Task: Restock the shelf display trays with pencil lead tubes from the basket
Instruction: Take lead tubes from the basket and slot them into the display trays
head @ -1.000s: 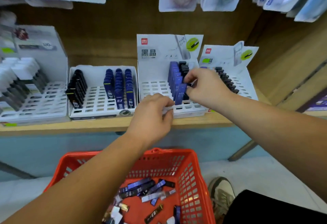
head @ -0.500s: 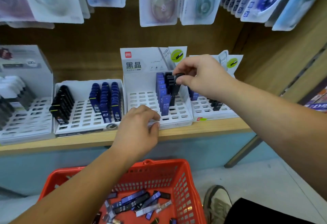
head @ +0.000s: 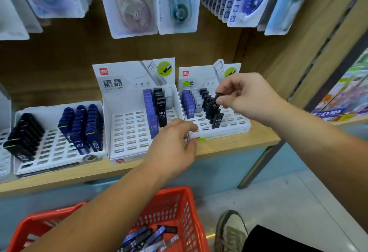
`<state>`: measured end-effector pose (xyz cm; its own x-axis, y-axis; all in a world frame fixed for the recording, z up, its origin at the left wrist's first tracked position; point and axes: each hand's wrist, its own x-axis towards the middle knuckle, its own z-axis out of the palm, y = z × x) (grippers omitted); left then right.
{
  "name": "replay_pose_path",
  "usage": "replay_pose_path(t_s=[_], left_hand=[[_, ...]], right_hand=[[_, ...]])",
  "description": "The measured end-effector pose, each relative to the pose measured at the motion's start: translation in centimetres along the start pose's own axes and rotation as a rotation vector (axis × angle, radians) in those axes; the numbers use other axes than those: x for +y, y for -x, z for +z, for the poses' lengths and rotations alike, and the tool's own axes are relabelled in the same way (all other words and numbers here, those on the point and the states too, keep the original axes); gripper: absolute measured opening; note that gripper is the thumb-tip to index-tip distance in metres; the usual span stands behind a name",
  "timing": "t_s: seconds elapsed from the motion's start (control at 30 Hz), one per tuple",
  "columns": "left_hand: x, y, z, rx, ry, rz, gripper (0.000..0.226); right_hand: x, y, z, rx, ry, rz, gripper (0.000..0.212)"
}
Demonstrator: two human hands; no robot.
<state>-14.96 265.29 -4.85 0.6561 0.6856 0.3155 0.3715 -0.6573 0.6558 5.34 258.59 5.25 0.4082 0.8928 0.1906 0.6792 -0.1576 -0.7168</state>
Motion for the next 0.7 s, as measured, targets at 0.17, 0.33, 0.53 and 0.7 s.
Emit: replay_pose_path(t_s=[0.17,0.33,0.53,0.7], left_hand=[[-0.1,-0.3,1.0,-0.016,-0.077,0.015,0.031],[1.1,-1.3,1.1,0.077,-0.129,0.079,0.021],[1.3,-3.0,1.9,-0.053,-0.117,0.066,0.017],[0.7,-3.3,1.5,-0.069,-0.114,0.029,0.012]], right_hand=[[1.3,0.5,-2.2,0.168,-0.072,-0.034,0.015],[4.5,-0.5,-1.3,0.209,-0.079,0.052,0.018],[5.8,-4.3,1.7,0.224,-0.093,-0.017,0.024],[6.5,-5.2,2.7,0.133,0.005,-0.04,0.021]])
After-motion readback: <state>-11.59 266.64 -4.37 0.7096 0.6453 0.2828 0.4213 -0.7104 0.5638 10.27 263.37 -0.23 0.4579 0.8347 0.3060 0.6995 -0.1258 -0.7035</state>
